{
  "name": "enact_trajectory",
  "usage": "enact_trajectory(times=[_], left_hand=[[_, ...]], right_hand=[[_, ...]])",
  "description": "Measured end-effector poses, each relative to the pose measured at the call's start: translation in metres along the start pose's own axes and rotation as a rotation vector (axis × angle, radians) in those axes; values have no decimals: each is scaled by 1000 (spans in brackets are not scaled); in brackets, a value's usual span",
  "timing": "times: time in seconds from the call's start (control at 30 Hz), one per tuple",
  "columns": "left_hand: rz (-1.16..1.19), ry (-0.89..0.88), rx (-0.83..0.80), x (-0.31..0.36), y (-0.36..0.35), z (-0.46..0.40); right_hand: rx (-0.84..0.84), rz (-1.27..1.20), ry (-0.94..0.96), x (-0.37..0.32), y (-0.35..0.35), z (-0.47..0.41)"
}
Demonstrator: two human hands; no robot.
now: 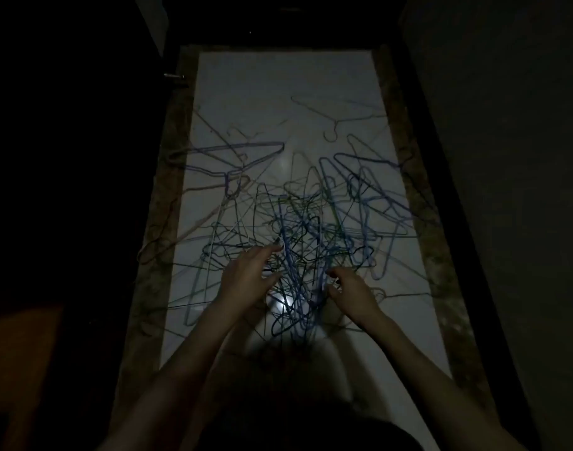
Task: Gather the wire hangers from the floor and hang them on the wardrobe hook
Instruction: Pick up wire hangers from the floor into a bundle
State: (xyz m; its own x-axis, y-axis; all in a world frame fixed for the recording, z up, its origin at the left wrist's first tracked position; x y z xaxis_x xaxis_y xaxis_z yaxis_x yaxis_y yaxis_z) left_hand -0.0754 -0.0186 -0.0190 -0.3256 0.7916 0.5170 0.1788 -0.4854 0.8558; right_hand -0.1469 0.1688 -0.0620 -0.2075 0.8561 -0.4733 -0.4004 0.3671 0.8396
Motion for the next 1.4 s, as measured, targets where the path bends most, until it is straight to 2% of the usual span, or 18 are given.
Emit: enact_trajectory(times=[0.13,0.23,0.43,0.67,0.83,0.93,1.1,1.27,1.4], left_hand=[[-49,4,-24,-46,-74,-16],[-77,-58,-50,-67,-123,-25],[-99,-130,-12,-97,-187,-59],[-103,-29,113,-116,-191,-70],[-133,-115,264,-117,-182,-80],[16,-57,375,-122,-175,-80],[119,-188,430,-95,-176,-60],[354,33,467,-134,-184,-52],[328,242,447,-170,-181,-45]], right_hand=[[-6,1,9,29,-67,-39],[10,-26,32,42,-108,-68],[14,-123,111,44,-153,-119],[-51,-283,34,29,-177,-122],[-9,-256,58,30,-191,-126],[17,-445,4,26,-182,-126],[79,-781,-32,3,-165,-124],[105,-950,-198,18,-168,-130],[96,-1037,-265,26,-165,-129]])
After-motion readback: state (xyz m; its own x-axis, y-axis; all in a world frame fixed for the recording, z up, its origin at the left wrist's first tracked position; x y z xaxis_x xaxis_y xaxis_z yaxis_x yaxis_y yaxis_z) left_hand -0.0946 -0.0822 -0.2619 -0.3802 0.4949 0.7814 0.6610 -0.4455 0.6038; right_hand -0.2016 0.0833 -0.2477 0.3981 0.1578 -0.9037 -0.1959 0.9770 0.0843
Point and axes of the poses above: each hand's wrist, its own z-axis away from the middle knuckle, its own y-axis out of the back of the hand, x = y × z, the point moved 8 cm from there along -z, towards the middle knuckle, and after that the axes turned 15 degrees about x, right-handed, at the moved point
